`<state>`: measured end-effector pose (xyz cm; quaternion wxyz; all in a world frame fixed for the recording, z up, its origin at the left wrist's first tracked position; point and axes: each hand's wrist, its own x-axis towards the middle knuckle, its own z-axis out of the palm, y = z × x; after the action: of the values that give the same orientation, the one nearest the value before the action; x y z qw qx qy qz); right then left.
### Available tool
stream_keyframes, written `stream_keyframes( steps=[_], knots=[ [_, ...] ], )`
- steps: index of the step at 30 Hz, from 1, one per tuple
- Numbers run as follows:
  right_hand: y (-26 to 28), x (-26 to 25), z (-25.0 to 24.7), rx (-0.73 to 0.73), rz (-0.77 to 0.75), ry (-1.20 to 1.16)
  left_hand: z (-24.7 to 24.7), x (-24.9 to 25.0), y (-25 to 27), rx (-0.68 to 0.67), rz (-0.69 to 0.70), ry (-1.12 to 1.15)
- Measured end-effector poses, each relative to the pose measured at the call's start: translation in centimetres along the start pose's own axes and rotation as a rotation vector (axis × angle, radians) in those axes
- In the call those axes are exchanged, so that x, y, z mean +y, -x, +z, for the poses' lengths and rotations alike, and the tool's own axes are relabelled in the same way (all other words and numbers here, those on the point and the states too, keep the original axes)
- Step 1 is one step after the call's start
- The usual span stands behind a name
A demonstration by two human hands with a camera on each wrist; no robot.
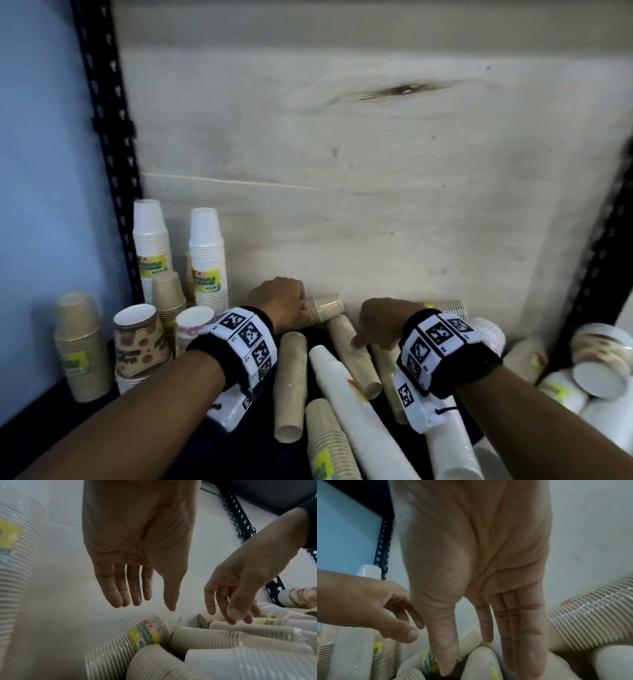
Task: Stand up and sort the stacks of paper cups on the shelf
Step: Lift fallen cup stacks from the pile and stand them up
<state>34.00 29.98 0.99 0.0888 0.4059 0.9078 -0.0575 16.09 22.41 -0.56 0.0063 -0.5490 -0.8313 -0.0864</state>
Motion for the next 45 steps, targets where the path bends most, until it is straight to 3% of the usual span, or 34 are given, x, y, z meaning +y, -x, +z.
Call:
stream_keyframes(
  steps=[6,10,17,31,39,45],
  knots=[
    [-1.5,-0.6,0.7,-0.014,-0.024,0.089,1.4,0.3,-2.5,-0.051,0.020,-0.054],
    [-2.1,-1.2,1.1,0.090,-0.042,0.103,1.6,0.1,-3.8,-0.091,0.021,-0.071],
    [-3.3,-1.4,1.0,-0.001,-0.046,0.114,1.7,-0.7,-4.8,-0.196,0.083,-0.082],
    [-4.3,-1.3,2.3,-0.091,-0.053,0.220,2.3,-0.9,-6.2,-0.194,0.169,-0.177],
    [-3.6,-1.0,0.7,-0.062,0.049,0.087,0.1,-1.5,-5.9,-0.167,0.126,-0.011],
    [-3.4,0.4,1.0,0.038,0.051,-0.007,-0.9,-2.2,-5.0,-0.134,0.144,0.120]
  ],
)
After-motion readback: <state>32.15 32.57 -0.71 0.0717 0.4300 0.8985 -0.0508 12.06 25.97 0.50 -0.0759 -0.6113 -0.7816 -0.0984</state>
